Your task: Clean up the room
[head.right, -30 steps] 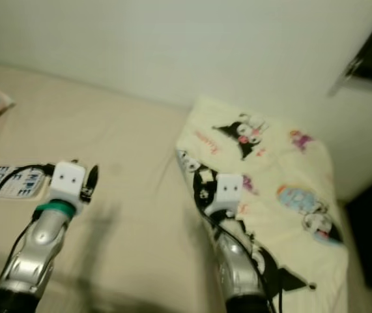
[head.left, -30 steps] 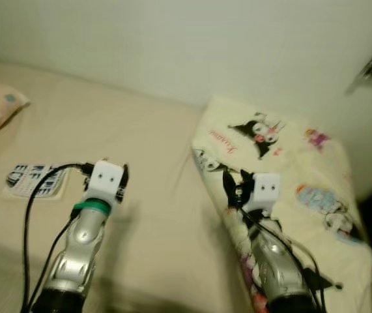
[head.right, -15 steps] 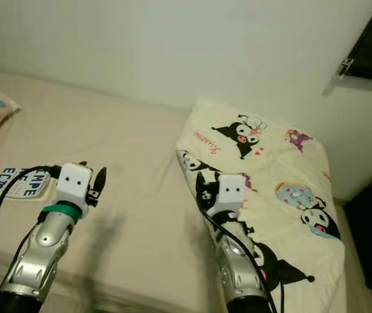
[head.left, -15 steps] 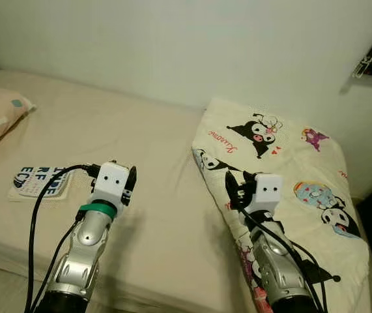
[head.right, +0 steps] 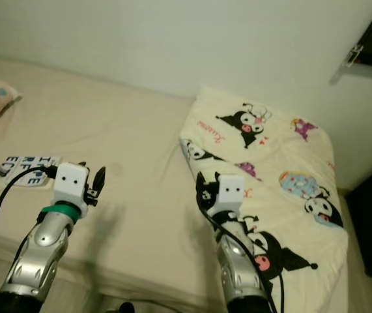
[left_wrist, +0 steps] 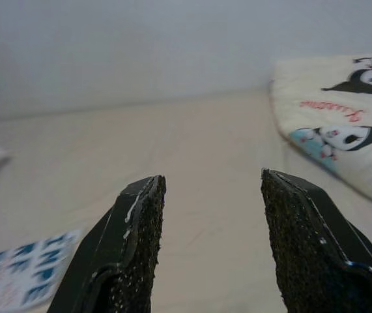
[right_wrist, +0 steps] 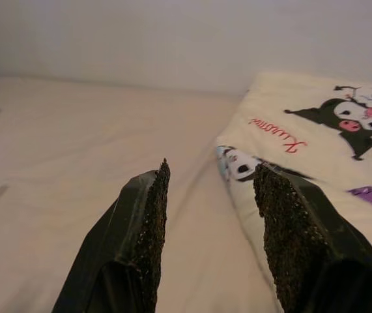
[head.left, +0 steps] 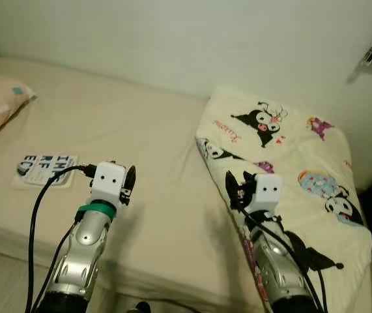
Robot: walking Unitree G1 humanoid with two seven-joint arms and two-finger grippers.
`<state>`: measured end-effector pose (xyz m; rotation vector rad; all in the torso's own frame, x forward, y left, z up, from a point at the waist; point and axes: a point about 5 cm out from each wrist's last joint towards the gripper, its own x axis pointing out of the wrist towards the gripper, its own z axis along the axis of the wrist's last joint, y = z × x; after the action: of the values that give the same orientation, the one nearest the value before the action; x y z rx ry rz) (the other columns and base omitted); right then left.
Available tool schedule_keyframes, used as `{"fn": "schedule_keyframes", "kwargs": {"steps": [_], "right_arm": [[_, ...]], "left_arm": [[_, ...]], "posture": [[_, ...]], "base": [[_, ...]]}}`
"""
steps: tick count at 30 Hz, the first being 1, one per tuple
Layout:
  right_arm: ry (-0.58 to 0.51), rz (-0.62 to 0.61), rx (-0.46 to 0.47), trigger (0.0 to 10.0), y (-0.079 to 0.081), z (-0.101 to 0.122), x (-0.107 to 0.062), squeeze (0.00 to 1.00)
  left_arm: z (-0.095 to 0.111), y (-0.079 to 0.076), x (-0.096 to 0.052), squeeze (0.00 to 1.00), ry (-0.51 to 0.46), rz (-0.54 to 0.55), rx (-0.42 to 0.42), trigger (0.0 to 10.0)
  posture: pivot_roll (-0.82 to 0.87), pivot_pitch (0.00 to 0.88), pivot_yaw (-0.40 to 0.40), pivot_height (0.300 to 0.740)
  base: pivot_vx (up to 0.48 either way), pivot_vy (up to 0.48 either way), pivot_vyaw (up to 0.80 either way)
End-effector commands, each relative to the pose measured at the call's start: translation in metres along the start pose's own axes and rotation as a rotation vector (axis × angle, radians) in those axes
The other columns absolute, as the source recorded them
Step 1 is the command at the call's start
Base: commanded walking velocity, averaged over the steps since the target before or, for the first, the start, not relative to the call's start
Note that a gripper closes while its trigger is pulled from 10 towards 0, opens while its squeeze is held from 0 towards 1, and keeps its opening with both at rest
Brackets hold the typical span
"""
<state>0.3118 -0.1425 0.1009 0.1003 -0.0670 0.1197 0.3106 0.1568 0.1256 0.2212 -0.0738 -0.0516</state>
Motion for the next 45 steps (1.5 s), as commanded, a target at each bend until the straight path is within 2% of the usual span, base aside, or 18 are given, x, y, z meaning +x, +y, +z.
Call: {"fn": "schedule_keyframes", "kwargs": {"steps": [1, 12, 27, 30, 41, 45], "right_arm": [[0.02, -0.004, 0.0, 10.0, -0.002, -0.005, -0.003, 0.0], [0.031, -0.01, 0.01, 10.0, -0.003, -0.007, -0.004, 0.0], [0.037, -0.027, 0.007, 10.0, -0.009, -0.008, -0.006, 0.0], [0.037, -0.029, 0.006, 10.0, -0.009, -0.008, -0.006, 0.0], [0.04, -0.035, -0.012, 10.0, -0.011, -0.008, -0.005, 0.0], [0.061, -0.045, -0.031, 10.0, -0.017, -0.014, -0.009, 0.0]], "left_arm": [[-0.005, 0.0, -0.003, 0.0, 0.021, -0.002, -0.011, 10.0], [-0.006, 0.0, -0.004, 0.0, 0.025, 0.001, -0.015, 10.0], [-0.008, -0.001, -0.004, 0.0, 0.033, 0.002, -0.025, 10.0], [-0.008, -0.001, -0.004, 0.0, 0.033, 0.003, -0.025, 10.0], [-0.009, 0.0, -0.003, 0.0, 0.046, 0.012, -0.022, 10.0], [-0.01, 0.003, -0.001, 0.0, 0.046, 0.036, 0.005, 10.0]], "posture": [[0.06, 0.023, 0.009, 0.74], [0.06, 0.026, 0.008, 0.74], [0.05, 0.032, 0.008, 0.74], [0.05, 0.031, 0.008, 0.74], [0.05, 0.027, 0.009, 0.74], [0.05, 0.022, 0.008, 0.74]], "base": [[-0.405, 0.0, 0.0], [-0.403, 0.0, 0.0], [-0.354, 0.0, -0.8], [0.0, 0.0, -0.8], [0.0, 0.0, 0.0], [0.146, 0.0, 0.0]]}}
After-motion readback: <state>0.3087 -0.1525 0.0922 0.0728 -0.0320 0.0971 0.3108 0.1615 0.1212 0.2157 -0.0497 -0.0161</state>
